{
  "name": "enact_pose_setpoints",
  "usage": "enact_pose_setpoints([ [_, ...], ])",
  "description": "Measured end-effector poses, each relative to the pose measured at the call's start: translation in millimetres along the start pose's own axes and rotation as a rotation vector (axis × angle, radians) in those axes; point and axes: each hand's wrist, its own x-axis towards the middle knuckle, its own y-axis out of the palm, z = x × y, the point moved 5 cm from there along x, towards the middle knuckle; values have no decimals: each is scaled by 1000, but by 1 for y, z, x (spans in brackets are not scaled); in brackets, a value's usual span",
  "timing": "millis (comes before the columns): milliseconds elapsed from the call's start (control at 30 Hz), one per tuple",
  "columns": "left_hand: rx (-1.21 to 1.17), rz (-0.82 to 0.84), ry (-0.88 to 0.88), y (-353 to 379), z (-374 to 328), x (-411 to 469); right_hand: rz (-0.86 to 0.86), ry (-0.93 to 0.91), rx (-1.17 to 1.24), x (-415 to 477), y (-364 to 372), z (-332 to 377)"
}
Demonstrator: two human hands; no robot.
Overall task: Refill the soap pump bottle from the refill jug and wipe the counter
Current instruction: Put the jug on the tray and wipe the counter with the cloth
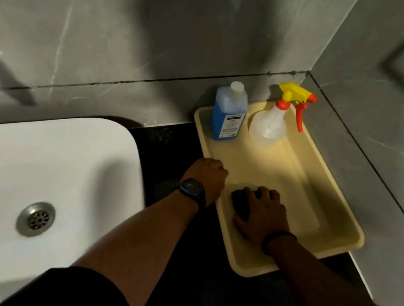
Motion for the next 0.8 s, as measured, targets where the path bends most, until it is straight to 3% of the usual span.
enact_pose_setpoints([
  [133,-92,67,21,-1,-22,-35,-26,58,112,-2,-10,4],
  [233,-221,26,10,-12,-32,-76,-140,76,230,-18,-30,14],
  [400,-366,-106,-29,-35,-31,-161,-342,-56,416,-76,-71,64],
  [533,-453,-296,-45,-43,-19,-249,-447,-88,460,-145,-62,112],
  [700,-485,-426,-68,-14,11,-367,-365,-70,392,-200,-11,166],
  [800,-460,-446,-201,18,49,-433,-250,-72,344,-208,20,185],
])
